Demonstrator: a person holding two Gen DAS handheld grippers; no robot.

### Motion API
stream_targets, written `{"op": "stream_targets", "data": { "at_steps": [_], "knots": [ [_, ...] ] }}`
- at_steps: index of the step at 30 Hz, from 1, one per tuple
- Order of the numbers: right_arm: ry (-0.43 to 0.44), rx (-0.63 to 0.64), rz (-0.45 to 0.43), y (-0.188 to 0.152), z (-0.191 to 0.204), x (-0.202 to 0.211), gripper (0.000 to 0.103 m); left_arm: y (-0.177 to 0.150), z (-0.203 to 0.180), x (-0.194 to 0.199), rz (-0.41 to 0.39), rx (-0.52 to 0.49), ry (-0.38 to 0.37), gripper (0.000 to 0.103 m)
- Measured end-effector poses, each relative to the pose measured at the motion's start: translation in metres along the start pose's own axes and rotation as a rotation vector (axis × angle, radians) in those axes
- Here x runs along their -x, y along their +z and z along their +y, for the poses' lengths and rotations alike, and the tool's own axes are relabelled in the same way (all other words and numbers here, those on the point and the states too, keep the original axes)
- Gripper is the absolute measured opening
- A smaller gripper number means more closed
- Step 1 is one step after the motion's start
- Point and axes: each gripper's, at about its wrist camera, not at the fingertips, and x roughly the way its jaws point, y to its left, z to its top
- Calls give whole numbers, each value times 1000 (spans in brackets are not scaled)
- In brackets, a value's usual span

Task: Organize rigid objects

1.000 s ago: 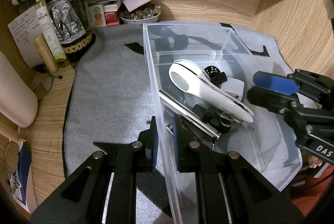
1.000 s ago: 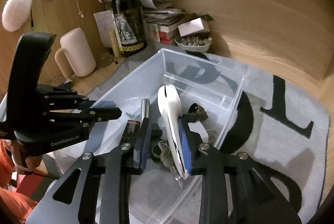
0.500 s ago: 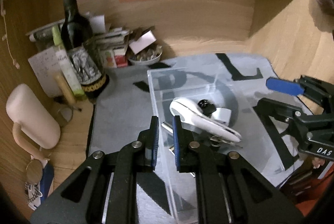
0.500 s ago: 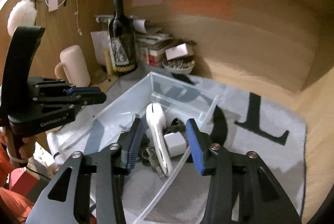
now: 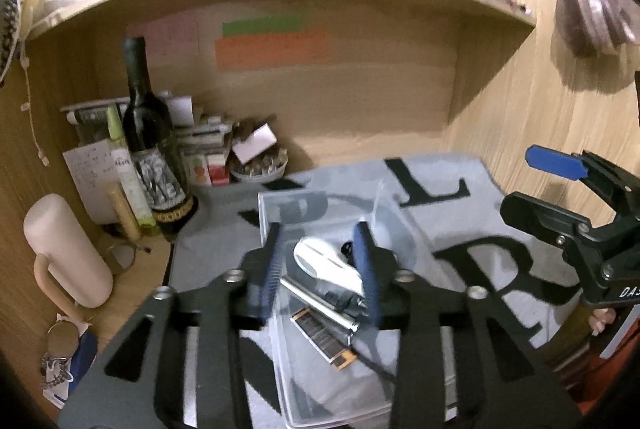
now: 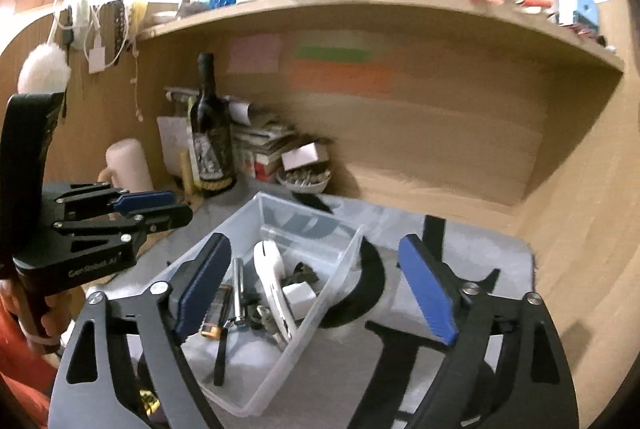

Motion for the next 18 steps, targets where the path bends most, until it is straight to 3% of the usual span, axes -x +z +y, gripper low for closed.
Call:
{"op": "stream_targets", "data": {
  "at_steps": [2,5,10,13,18],
  "knots": [
    [-16,-9,-22,1,-1,7,94,1,-3,8,-42,-7,3,47],
    [-54,-19,-59,1,-2,17,102,0,-6,20,-109,-9,14,66],
    [-99,-30,-106,0,-4,29,103,-1,-12,40,-210,-21,14,93],
    [-122,-35,-121,-2,-3,33,103,-3,-17,48,-260,-38,25,100],
    [-147,-51,-138,-5,-3,39,103,-7,-23,57,-299,-44,27,102]
  ]
}}
